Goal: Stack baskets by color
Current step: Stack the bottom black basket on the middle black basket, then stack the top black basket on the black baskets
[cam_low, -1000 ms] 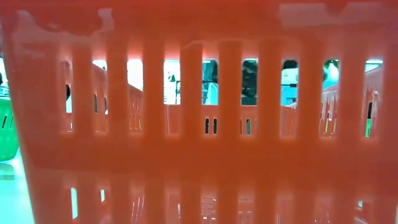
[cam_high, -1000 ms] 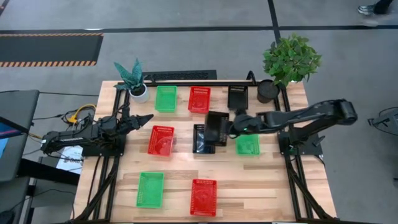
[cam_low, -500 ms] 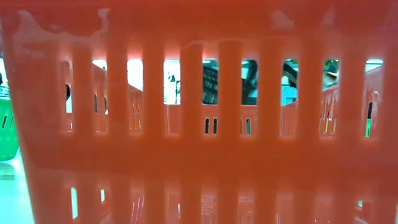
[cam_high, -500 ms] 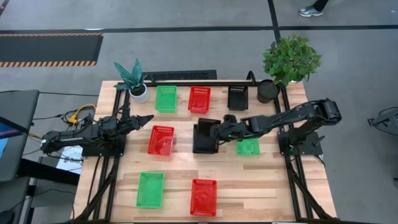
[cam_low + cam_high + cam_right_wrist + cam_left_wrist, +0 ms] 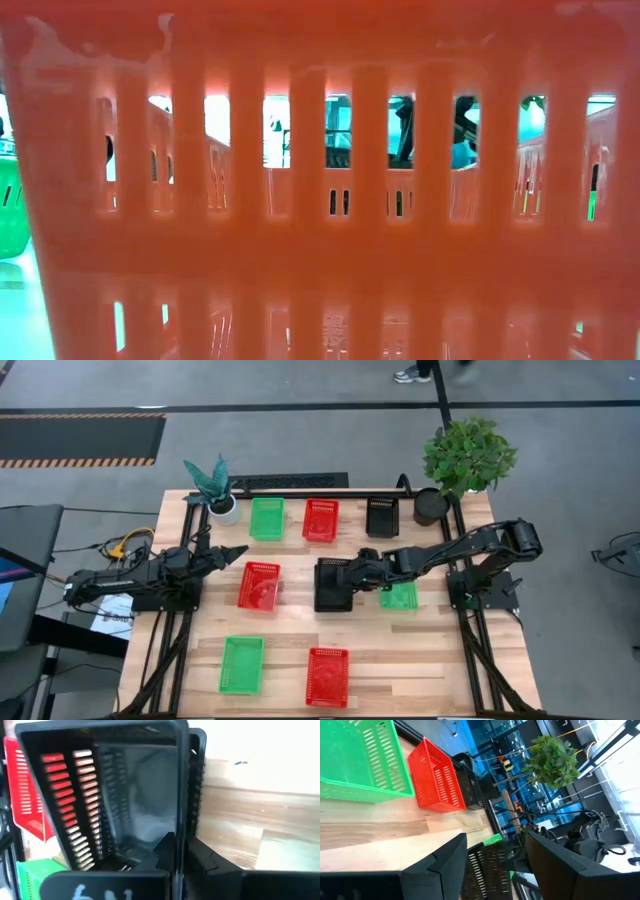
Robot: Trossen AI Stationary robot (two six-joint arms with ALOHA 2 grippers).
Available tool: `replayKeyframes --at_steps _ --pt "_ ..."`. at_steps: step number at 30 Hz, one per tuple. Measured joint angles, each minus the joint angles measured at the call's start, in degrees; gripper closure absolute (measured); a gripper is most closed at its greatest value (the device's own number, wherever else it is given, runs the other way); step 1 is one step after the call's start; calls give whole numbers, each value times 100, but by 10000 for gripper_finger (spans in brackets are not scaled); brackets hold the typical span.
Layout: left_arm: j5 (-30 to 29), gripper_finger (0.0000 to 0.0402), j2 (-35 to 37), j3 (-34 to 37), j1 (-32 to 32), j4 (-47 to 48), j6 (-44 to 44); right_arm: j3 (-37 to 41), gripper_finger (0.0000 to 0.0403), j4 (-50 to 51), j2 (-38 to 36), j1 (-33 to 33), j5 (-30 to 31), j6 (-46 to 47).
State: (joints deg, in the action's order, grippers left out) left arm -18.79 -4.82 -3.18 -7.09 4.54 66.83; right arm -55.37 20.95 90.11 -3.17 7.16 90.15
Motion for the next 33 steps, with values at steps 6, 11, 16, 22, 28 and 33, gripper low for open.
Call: replayKeyframes --at_steps 6,11,16,22,28,33 --pt "-2 209 -2 0 0 0 1 0 335 0 26 71 -288 -63" --pt "-2 209 -2 0 0 0 0 0 307 2 26 107 -291 -213" --pt "-4 209 -2 0 0 0 2 4 262 -28 -215 342 -293 -706" --pt "-4 209 -2 2 0 0 2 -242 213 476 -1053 852 -33 -1443" --pt "-7 209 -4 2 -1 1 2 -653 204 2095 -1437 1559 552 -2326" --pt "-38 209 -4 2 -1 0 -2 -688 207 2379 -1057 2064 475 -3030"
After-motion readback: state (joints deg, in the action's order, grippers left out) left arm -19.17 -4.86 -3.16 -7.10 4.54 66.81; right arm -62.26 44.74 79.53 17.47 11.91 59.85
